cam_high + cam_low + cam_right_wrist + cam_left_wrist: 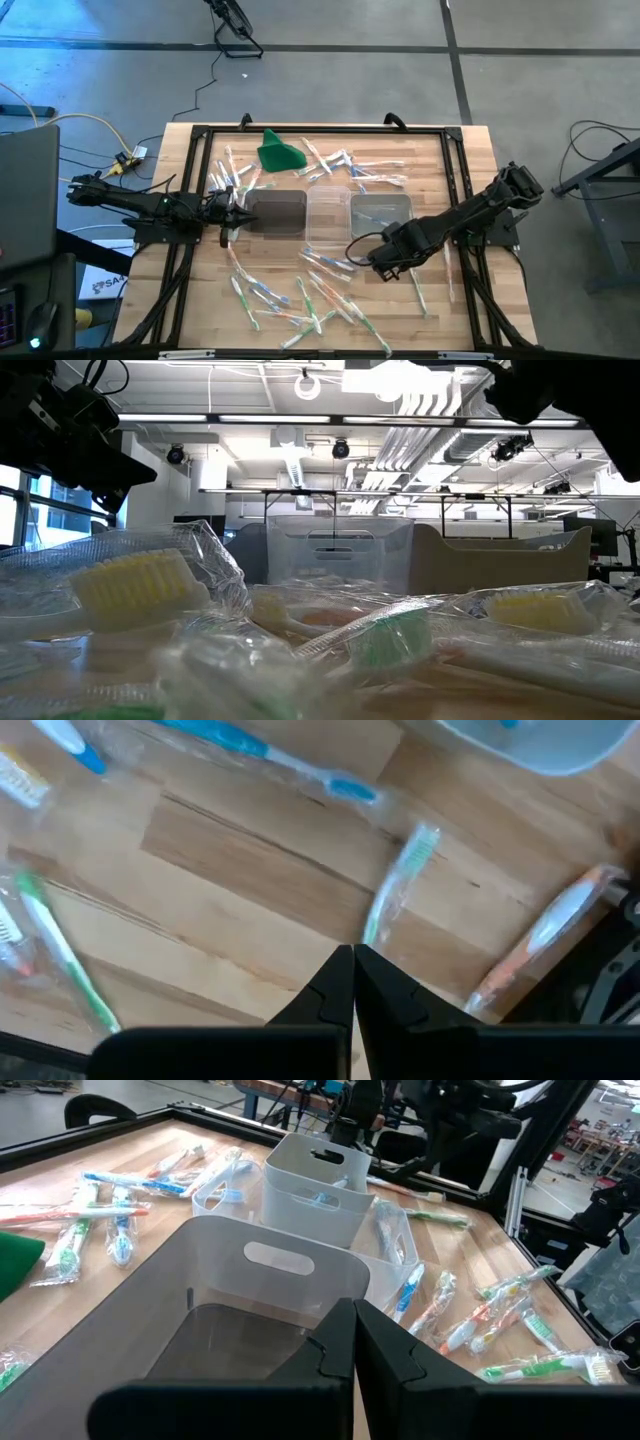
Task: Pick & Place Toothbrushes
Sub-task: Put the green toothbrush into the black bin
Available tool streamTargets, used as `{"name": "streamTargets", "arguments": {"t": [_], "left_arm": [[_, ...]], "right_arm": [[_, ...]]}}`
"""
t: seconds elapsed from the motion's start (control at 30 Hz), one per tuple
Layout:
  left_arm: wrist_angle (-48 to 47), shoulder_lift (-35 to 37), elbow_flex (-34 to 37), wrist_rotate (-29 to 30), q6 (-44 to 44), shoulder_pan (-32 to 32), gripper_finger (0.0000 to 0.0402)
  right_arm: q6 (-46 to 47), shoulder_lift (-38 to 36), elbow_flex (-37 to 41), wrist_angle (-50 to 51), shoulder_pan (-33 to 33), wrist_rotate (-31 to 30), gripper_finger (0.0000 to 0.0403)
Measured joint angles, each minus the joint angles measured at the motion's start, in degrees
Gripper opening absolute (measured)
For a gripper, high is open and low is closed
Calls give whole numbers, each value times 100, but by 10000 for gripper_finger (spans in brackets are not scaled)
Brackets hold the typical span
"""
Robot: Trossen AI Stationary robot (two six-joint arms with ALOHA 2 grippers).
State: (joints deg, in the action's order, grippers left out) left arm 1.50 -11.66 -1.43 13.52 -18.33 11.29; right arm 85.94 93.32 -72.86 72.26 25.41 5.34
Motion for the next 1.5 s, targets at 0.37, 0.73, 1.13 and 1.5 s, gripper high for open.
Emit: {"name": "streamTargets", "arguments": {"t": [0.37,0.73,1.13,1.5], "left_arm": [[-9,0,-1,0,0,-2,0],[-15,1,-1,0,0,-1,0],[-22,2,0,0,-1,0,0],[-24,2,-1,0,-1,0,0]], "right_arm": [[1130,0,0,272,388,-52,3],[1774,0,127,-186,653,-656,3],[1514,-80,823,-699,651,-52,3],[1280,-789,1568,-1138,599,-68,3]]}}
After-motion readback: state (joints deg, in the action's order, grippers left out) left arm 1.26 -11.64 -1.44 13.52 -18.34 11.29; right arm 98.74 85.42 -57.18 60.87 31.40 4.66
